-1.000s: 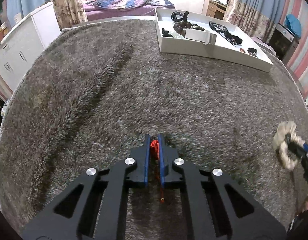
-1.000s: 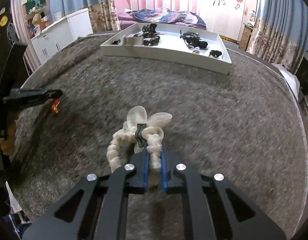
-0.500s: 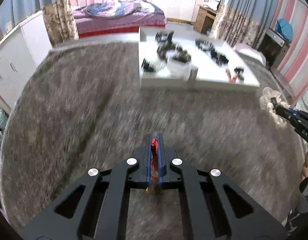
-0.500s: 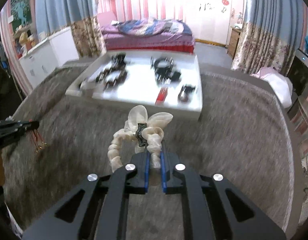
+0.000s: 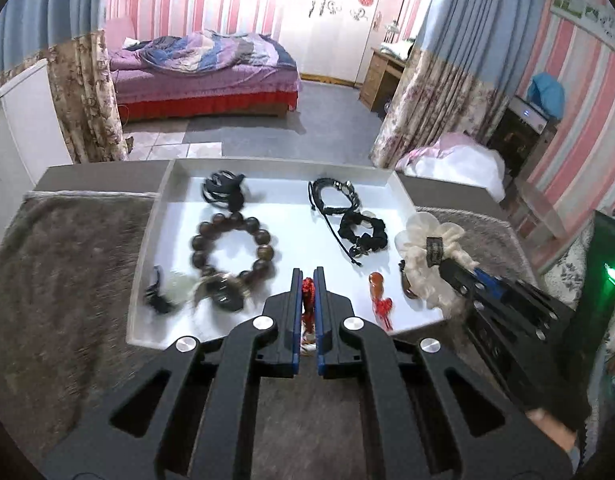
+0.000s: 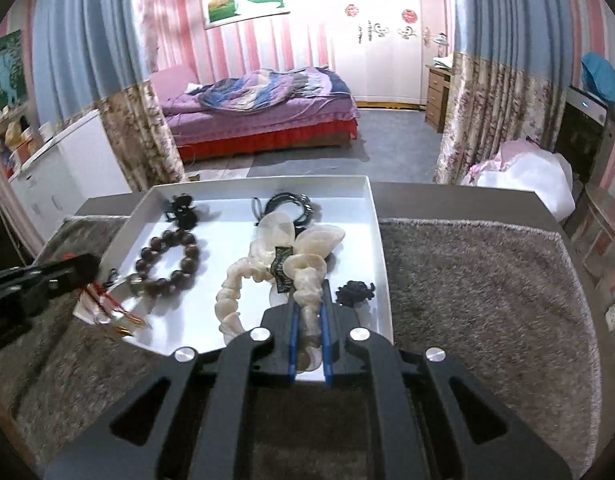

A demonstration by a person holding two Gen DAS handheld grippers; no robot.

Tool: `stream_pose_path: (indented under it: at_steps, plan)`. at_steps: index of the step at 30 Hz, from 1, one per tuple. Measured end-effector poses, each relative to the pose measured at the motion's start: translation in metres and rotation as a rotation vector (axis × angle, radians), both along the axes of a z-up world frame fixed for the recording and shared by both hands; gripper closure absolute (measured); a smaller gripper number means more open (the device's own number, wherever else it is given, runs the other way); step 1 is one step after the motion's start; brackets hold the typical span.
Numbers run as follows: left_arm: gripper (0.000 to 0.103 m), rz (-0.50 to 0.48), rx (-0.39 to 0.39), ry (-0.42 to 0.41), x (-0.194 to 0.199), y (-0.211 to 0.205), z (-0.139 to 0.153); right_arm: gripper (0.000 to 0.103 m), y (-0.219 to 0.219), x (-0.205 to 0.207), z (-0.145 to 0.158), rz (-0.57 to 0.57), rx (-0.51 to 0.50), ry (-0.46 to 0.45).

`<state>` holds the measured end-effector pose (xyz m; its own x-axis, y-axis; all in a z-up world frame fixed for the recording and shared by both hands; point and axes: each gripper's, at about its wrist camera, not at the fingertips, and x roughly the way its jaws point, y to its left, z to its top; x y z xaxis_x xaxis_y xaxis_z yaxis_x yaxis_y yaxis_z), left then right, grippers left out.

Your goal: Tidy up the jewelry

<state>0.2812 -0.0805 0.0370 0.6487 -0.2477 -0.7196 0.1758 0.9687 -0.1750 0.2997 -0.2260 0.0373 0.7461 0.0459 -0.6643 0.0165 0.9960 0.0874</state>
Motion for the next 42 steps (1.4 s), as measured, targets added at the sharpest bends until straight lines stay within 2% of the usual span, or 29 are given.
stream_pose_path:
  at_steps: [4,7,14,16,18,19,20,22,23,24,26,28,30,32,35,39,42]
  plan:
    - [0.1,-0.003,0.028,0.018,0.026,-0.019,-0.036,0.095,-0.01,0.011,-0.018,-0.011,-0.034,0.028]
    - [0.1,-0.004,0.093,0.016,0.039,-0.028,-0.061,0.095,-0.017,0.018,-0.029,-0.009,-0.012,0.054]
    - [0.099,0.001,0.172,0.013,0.05,-0.029,-0.081,0.094,0.0,0.028,-0.048,0.043,-0.074,0.071]
    - [0.095,0.014,0.199,0.014,0.053,-0.028,-0.086,0.09,0.001,0.029,-0.051,0.037,-0.088,0.074]
    - [0.085,0.013,0.19,0.026,0.053,-0.026,-0.086,0.086,-0.001,0.03,-0.051,0.046,-0.078,0.082]
    - [0.083,0.009,0.181,0.025,0.051,-0.024,-0.085,0.077,-0.002,0.029,-0.049,0.052,-0.064,0.077]
    - [0.076,0.008,0.177,0.022,0.048,-0.024,-0.082,0.063,-0.003,0.028,-0.047,0.046,-0.063,0.073]
    - [0.056,0.015,0.178,0.0,0.036,-0.023,-0.069,0.054,-0.006,0.02,-0.034,0.025,-0.062,0.03]
    - [0.038,0.022,0.187,-0.016,0.028,-0.023,-0.06,0.054,-0.007,0.017,-0.029,0.023,-0.061,0.018]
    - [0.026,0.031,0.198,-0.031,0.021,-0.022,-0.054,0.052,-0.009,0.012,-0.021,0.021,-0.051,0.006]
    - [0.023,0.042,0.234,-0.072,0.003,-0.019,-0.035,0.041,-0.01,0.005,-0.012,0.019,-0.037,-0.001]
    - [0.016,0.043,0.268,-0.101,-0.018,-0.011,-0.015,0.034,-0.007,-0.01,-0.003,0.019,-0.041,-0.01]
    - [0.003,0.069,0.285,-0.132,-0.041,0.004,0.001,0.022,0.001,-0.032,0.005,0.034,-0.068,-0.026]
    - [0.003,0.107,0.294,-0.164,-0.063,0.019,0.012,0.012,0.009,-0.055,0.01,0.047,-0.083,-0.049]
    - [0.003,0.143,0.28,-0.171,-0.103,0.041,0.013,0.005,0.019,-0.084,0.011,0.045,-0.074,-0.052]
    - [0.003,0.15,0.256,-0.149,-0.145,0.059,-0.003,0.002,0.032,-0.129,0.008,0.034,-0.042,-0.033]
    - [0.003,0.186,0.248,-0.213,-0.181,0.07,-0.008,0.002,0.041,-0.162,0.007,0.018,-0.056,-0.067]
